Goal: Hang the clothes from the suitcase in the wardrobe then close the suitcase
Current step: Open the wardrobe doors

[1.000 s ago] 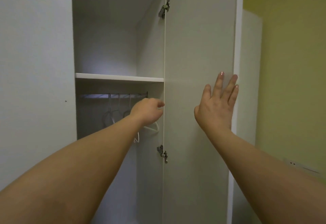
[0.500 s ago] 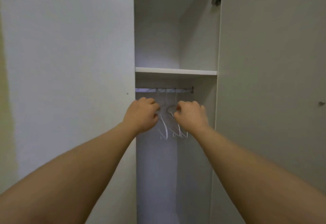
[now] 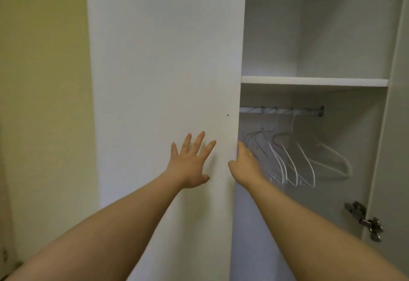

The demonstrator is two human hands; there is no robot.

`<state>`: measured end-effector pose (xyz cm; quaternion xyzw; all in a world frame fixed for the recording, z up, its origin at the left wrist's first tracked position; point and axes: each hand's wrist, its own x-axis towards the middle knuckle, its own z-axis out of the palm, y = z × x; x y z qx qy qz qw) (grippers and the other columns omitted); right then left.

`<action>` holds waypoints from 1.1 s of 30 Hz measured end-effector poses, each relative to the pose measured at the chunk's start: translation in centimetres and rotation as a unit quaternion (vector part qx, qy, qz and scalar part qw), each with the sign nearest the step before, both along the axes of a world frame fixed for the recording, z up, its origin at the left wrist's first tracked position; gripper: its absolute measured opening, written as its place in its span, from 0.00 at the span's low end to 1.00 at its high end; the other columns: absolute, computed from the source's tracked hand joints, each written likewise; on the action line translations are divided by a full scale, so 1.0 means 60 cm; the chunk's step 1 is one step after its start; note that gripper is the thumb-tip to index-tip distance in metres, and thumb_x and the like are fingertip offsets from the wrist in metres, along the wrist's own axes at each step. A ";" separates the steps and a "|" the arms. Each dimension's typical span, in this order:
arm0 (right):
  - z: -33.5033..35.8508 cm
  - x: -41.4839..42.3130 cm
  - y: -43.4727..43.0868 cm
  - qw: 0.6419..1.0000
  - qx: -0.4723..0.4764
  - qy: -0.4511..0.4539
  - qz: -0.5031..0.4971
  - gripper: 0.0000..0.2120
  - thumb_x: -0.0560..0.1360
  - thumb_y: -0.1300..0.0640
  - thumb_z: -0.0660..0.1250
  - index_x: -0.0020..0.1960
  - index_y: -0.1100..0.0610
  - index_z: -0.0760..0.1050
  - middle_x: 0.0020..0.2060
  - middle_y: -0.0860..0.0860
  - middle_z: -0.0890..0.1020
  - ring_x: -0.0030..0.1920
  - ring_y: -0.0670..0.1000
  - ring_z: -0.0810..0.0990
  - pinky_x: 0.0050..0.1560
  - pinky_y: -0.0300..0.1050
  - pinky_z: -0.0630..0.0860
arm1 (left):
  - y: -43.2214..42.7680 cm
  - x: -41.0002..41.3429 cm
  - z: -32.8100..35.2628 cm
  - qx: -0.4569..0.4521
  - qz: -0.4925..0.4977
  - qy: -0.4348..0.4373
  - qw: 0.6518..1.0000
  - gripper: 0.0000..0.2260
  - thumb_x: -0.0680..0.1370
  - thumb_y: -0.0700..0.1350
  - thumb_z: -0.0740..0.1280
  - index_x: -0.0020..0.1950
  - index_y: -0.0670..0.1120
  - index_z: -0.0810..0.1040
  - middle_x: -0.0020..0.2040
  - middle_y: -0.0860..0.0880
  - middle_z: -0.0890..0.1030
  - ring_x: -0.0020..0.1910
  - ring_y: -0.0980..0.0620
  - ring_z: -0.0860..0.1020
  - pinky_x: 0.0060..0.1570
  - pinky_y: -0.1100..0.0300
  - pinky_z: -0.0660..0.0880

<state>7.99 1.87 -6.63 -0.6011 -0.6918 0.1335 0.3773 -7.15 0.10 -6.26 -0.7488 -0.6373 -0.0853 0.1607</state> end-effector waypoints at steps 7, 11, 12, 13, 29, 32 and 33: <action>-0.006 -0.004 0.074 0.977 -0.050 0.185 0.089 0.31 0.77 0.61 0.60 0.76 0.58 0.50 0.71 0.56 0.67 0.68 0.59 0.69 0.69 0.53 0.67 | 0.040 0.022 -0.028 0.009 0.081 -0.058 0.995 0.42 0.77 0.59 0.60 0.74 0.55 0.30 0.74 0.49 0.27 0.74 0.41 0.31 0.72 0.37 0.40; -0.004 0.004 0.093 0.968 -0.066 0.221 0.101 0.21 0.78 0.59 0.60 0.70 0.60 0.62 0.65 0.57 0.74 0.64 0.59 0.74 0.65 0.51 0.71 | 0.046 0.036 -0.036 0.021 0.111 -0.038 0.993 0.44 0.76 0.60 0.61 0.74 0.53 0.28 0.74 0.46 0.26 0.73 0.39 0.30 0.72 0.38 0.39; -0.004 0.006 0.093 0.968 -0.075 0.220 0.099 0.20 0.78 0.58 0.60 0.69 0.61 0.63 0.64 0.57 0.74 0.63 0.59 0.74 0.64 0.50 0.71 | 0.045 0.038 -0.034 0.016 0.116 -0.033 0.993 0.44 0.76 0.60 0.61 0.74 0.53 0.28 0.74 0.46 0.26 0.73 0.39 0.30 0.72 0.38 0.39; -0.006 0.007 0.094 0.966 -0.081 0.224 0.101 0.20 0.79 0.56 0.60 0.68 0.62 0.63 0.64 0.58 0.74 0.63 0.59 0.74 0.64 0.51 0.71 | 0.044 0.039 -0.032 0.013 0.119 -0.033 0.992 0.44 0.76 0.60 0.61 0.74 0.53 0.28 0.74 0.46 0.26 0.73 0.39 0.30 0.72 0.38 0.40; -0.009 0.031 0.022 0.955 -0.052 0.270 0.109 0.26 0.81 0.43 0.49 0.59 0.61 0.76 0.60 0.62 0.77 0.63 0.61 0.74 0.62 0.49 0.69 | -0.046 0.064 -0.028 -0.010 0.074 -0.325 0.943 0.40 0.77 0.57 0.63 0.77 0.55 0.38 0.78 0.53 0.38 0.78 0.53 0.44 0.75 0.50 0.53; -0.013 0.027 -0.003 0.933 -0.076 0.336 0.105 0.23 0.80 0.44 0.52 0.33 0.54 0.72 0.39 0.58 0.78 0.46 0.59 0.79 0.55 0.57 0.77 | -0.080 0.064 -0.020 0.006 0.062 -0.381 0.922 0.38 0.78 0.56 0.63 0.77 0.56 0.39 0.78 0.53 0.38 0.78 0.53 0.47 0.73 0.54 0.53; -0.012 0.025 -0.015 0.928 -0.097 0.339 0.117 0.22 0.80 0.47 0.54 0.31 0.54 0.69 0.34 0.56 0.76 0.39 0.57 0.77 0.45 0.51 0.80 | -0.097 0.061 -0.016 0.019 0.060 -0.406 0.912 0.37 0.78 0.56 0.62 0.77 0.56 0.39 0.78 0.53 0.39 0.78 0.53 0.47 0.74 0.54 0.52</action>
